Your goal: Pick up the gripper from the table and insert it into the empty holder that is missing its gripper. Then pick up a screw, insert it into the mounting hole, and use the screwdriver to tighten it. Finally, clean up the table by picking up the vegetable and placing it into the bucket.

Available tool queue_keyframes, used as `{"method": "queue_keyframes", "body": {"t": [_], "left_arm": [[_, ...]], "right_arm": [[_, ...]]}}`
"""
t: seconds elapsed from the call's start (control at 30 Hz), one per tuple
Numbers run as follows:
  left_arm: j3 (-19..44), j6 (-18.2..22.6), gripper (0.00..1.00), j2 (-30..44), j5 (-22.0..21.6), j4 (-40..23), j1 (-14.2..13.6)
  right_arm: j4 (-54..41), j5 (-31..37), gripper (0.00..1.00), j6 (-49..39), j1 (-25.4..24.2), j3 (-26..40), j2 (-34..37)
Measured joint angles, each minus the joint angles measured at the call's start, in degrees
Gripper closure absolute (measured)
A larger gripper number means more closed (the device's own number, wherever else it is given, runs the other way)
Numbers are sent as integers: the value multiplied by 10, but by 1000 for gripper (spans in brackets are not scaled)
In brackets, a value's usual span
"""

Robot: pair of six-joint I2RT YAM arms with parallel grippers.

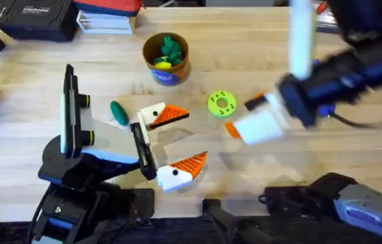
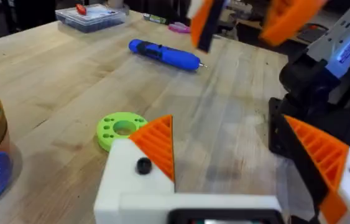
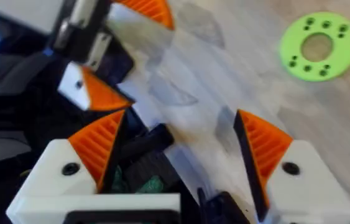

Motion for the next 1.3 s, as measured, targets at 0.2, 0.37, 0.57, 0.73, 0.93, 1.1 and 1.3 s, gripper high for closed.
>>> {"method": "queue_keyframes", "body": {"t": [0.2,0.37,0.57,0.73,0.93,1.1,1.3], "left_arm": [[0,0,15,0,0,0,0],[0,0,16,0,0,0,0],[0,0,359,0,0,0,0],[0,3,995,0,0,0,0],[0,3,996,0,0,0,0],[0,2,996,0,0,0,0],[0,2,996,0,0,0,0]], "right_arm": [[-20,-78,8,-100,-55,-75,-110],[-21,-97,8,-185,-56,-103,-147],[-18,-97,8,-226,-56,-105,-149],[-18,-97,8,-239,-56,-105,-138],[-13,-97,8,-239,-56,-105,-113],[21,-62,8,-223,-59,-105,-89],[102,9,8,-166,-119,-105,-69]]}}
